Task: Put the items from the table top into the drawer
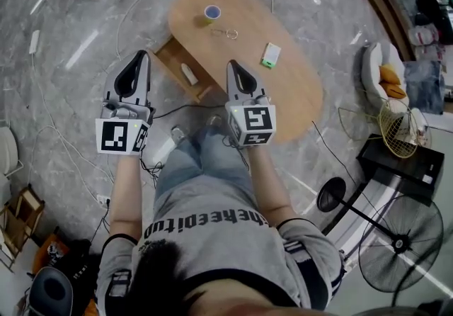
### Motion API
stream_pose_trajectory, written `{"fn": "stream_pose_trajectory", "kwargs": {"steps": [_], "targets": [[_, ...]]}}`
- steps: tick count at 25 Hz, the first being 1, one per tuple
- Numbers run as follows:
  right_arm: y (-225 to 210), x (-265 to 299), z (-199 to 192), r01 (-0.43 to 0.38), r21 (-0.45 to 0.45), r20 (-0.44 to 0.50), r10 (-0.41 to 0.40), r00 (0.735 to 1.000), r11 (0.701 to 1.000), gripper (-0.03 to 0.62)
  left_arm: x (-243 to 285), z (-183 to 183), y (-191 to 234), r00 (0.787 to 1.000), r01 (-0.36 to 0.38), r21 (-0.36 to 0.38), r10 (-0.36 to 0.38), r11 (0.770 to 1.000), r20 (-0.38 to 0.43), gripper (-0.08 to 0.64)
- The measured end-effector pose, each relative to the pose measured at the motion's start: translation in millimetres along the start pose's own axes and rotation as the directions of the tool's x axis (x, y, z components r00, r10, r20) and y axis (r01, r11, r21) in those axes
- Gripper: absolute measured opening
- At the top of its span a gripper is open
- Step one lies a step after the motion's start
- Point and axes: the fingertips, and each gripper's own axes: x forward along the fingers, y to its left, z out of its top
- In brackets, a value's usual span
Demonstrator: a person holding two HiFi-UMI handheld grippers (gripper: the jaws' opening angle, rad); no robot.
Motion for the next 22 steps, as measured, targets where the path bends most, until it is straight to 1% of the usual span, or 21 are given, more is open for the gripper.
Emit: {"fn": "stream_pose_trajectory", "kwargs": {"steps": [7,12,22], "targets": [[-1.8,-17.7,36.9,0.026,-0.008,0.081,-0.026,0.996,1.0,0.003,-2.5,22.1,-7.6,1.0,0.017,0.016,-0.017,1.0,0.026,0.012],[-0.9,-31.2,61.0,0.046,-0.016,0.135,-0.043,0.99,0.999,0.003,-7.6,36.4,-8.3,0.999,0.019,0.013,-0.02,1.0,0.046,0.012],[-2.5,-62.2,103.1,0.093,-0.045,0.236,-0.08,0.968,0.995,0.003,-16.2,62.4,-10.6,0.997,0.011,0.006,-0.011,1.0,0.079,0.012]]}}
